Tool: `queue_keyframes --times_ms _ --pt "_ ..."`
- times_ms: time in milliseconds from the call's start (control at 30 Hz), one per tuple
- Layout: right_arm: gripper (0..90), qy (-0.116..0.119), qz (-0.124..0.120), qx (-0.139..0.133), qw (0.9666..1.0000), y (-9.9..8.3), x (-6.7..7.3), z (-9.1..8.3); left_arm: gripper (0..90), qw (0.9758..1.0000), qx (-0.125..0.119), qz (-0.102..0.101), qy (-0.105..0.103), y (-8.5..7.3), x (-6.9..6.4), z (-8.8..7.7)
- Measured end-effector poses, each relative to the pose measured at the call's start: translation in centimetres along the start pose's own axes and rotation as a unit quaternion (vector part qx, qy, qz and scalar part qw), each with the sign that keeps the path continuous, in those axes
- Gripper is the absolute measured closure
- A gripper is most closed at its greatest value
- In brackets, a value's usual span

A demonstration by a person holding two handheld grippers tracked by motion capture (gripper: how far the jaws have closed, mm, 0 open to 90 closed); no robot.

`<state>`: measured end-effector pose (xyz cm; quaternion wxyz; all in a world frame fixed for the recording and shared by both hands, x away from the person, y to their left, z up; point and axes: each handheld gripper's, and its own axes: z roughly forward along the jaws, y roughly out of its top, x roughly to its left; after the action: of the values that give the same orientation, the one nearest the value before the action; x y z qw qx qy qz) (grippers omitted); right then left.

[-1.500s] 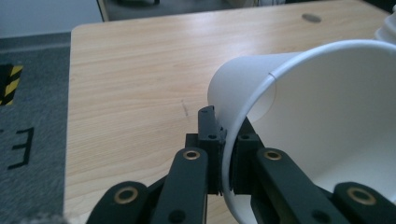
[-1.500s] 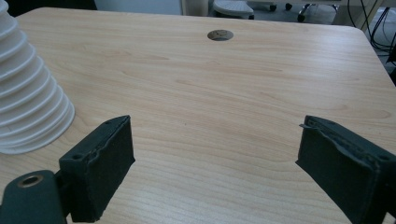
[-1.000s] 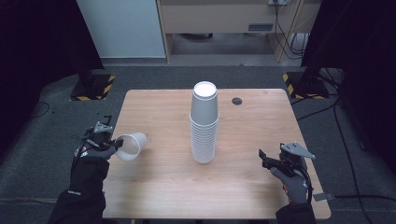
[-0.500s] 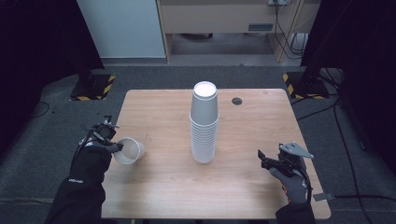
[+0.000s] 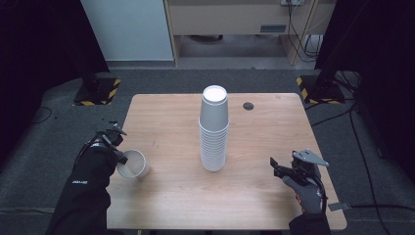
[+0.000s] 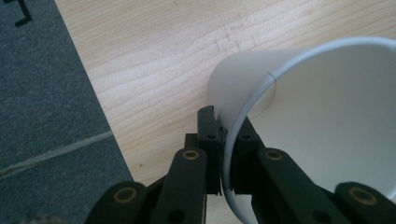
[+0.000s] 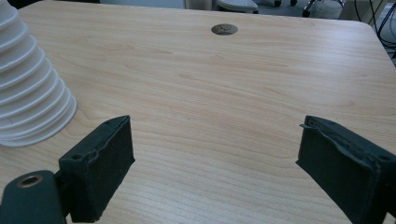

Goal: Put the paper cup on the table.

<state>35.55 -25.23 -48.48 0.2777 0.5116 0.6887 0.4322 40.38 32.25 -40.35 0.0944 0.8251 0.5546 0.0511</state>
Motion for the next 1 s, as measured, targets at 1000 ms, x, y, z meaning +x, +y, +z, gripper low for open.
queue_keyframes --times_ms 1000 --pt "10.3 0.0 0.0 0.001 1.0 0.0 0.1 0.1 55.9 0.983 -0.18 -0.015 0.036 -1.4 0.9 -0.3"
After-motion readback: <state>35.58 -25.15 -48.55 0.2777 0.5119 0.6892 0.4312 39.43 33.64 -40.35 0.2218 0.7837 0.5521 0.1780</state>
